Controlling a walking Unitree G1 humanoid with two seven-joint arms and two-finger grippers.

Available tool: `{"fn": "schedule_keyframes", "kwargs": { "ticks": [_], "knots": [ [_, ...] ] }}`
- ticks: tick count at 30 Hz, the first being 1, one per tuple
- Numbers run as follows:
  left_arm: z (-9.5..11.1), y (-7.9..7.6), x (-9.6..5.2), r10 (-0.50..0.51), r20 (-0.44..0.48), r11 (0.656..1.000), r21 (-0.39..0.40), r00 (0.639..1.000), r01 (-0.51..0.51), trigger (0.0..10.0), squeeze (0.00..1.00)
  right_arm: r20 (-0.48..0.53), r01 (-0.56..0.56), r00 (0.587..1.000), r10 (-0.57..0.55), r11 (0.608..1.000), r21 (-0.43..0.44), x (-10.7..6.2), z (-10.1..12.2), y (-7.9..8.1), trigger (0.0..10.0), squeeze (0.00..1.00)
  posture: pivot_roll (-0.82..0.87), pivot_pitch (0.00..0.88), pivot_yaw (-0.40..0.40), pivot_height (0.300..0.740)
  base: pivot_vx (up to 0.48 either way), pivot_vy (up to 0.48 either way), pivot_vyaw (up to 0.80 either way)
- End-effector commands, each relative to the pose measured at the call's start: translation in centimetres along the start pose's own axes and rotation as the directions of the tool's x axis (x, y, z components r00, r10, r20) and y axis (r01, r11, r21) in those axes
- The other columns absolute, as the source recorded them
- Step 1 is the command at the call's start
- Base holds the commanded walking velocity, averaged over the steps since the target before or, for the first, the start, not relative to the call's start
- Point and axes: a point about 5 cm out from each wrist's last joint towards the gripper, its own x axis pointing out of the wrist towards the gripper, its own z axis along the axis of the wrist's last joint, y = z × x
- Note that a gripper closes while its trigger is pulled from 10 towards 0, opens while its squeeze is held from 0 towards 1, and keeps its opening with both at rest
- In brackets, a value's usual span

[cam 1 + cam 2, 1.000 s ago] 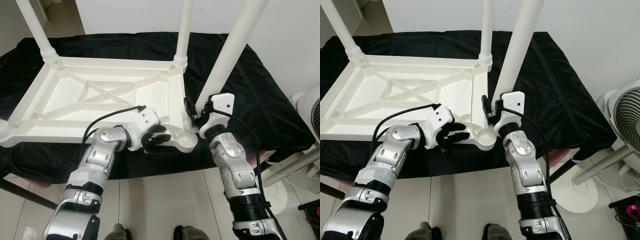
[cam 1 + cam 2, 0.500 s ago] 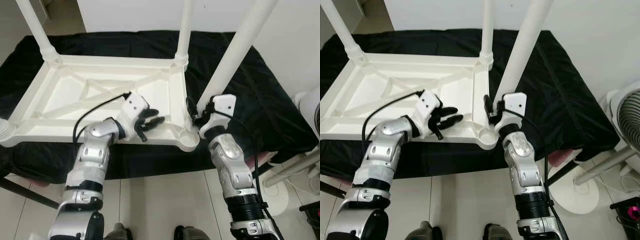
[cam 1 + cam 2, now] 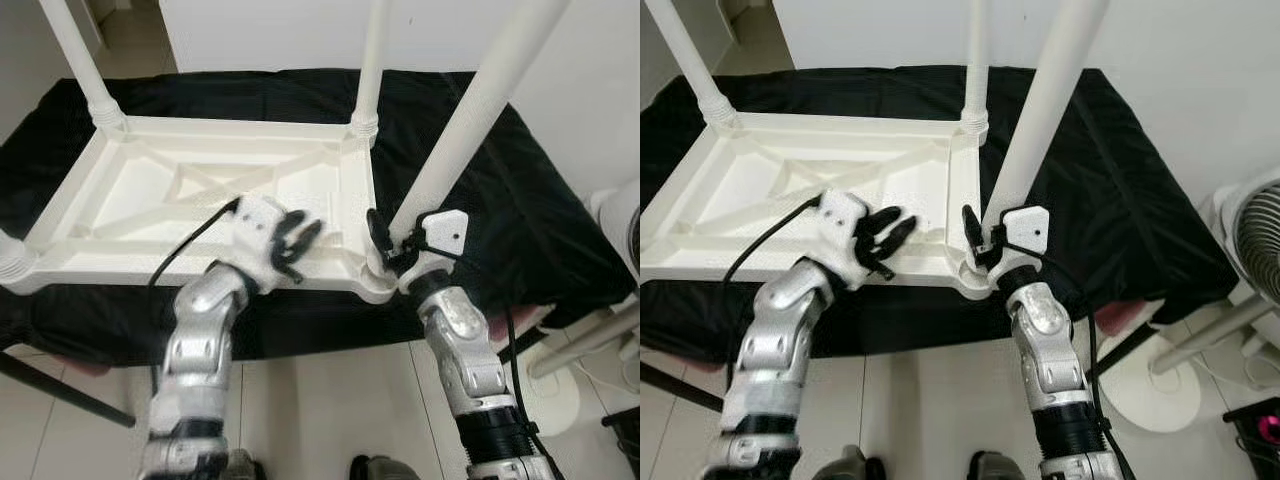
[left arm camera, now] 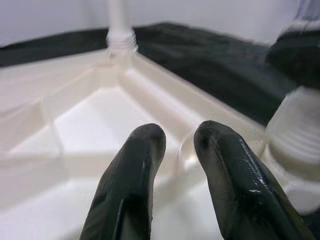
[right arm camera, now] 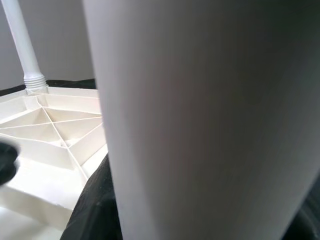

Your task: Building children table

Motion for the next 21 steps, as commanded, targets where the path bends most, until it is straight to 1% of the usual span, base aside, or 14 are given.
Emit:
{"fn": "schedule_keyframes", "kwargs": {
  "ticks": [1, 8, 10, 11, 12, 13, 14, 17, 21],
  "knots": [
    [0.3, -0.8, 0.0, -0.034, 0.009, 0.998, 0.05, 0.999, 0.034, 10.0, 0.0, -0.06, -0.019, 0.998, 0.018, 1.0, -0.016, -0.7, -1.2, 0.3, 10.0, 0.0, -0.04, 0.06, 0.031, 0.74, 0.0, 0.0, 0.0],
    [0.2, -1.3, -0.3, -0.094, 0.006, 0.995, 0.045, 0.996, 0.094, 10.0, 0.0, -0.066, -0.059, 0.996, 0.056, 0.997, -0.043, -0.8, -1.5, 0.4, 10.0, 0.0, -0.05, 0.073, 0.028, 0.74, 0.0, 0.0, 0.0],
    [0.2, -1.5, -0.6, -0.137, -0.005, 0.99, 0.034, 0.991, 0.137, 10.0, 0.0, -0.072, -0.116, 0.991, 0.11, 0.99, -0.081, -0.9, -1.7, 0.8, 10.0, 0.0, -0.04, 0.076, 0.025, 0.74, 0.0, 0.0, 0.0],
    [0.2, -1.5, -0.6, -0.137, -0.005, 0.99, 0.034, 0.991, 0.137, 10.0, 0.0, -0.072, -0.116, 0.991, 0.11, 0.99, -0.081, -0.9, -1.7, 0.8, 10.0, 0.0, -0.04, 0.076, 0.025, 0.74, 0.0, 0.0, 0.0],
    [0.4, -1.6, -0.8, -0.14, -0.003, 0.99, 0.019, 0.99, 0.14, 10.0, 0.0, -0.084, -0.164, 0.984, 0.156, 0.98, -0.11, -0.9, -2.1, 0.9, 10.0, 0.0, -0.04, 0.081, 0.021, 0.74, 0.0, 0.0, 0.0],
    [0.4, -1.6, -0.8, -0.14, -0.003, 0.99, 0.019, 0.99, 0.14, 10.0, 0.0, -0.084, -0.164, 0.984, 0.156, 0.98, -0.11, -0.9, -2.1, 0.9, 10.0, 0.0, -0.04, 0.081, 0.021, 0.74, 0.0, 0.0, 0.0],
    [0.4, -1.7, -0.9, -0.132, 0.003, 0.991, 0.011, 0.991, 0.132, 10.0, 0.0, -0.097, -0.188, 0.979, 0.177, 0.974, -0.127, -0.9, -2.3, 0.8, 10.0, 0.0, -0.03, 0.083, 0.019, 0.74, 0.0, 0.0, 0.0],
    [0.5, -1.8, -0.9, -0.129, 0.002, 0.992, 0.014, 0.992, 0.129, 10.0, 0.0, -0.105, -0.197, 0.977, 0.183, 0.971, -0.137, -0.9, -2.4, 0.7, 10.0, 0.0, -0.03, 0.084, 0.019, 0.74, 0.0, 0.0, 0.0],
    [0.4, -2.7, -1.1, -0.134, -0.002, 0.991, 0.008, 0.991, 0.134, 10.0, 0.0, -0.133, -0.219, 0.971, 0.2, 0.964, -0.148, -1.4, -3.0, 0.3, 10.0, 0.0, -0.03, 0.091, 0.014, 0.74, 0.0, 0.0, 0.0]
  ]
}}
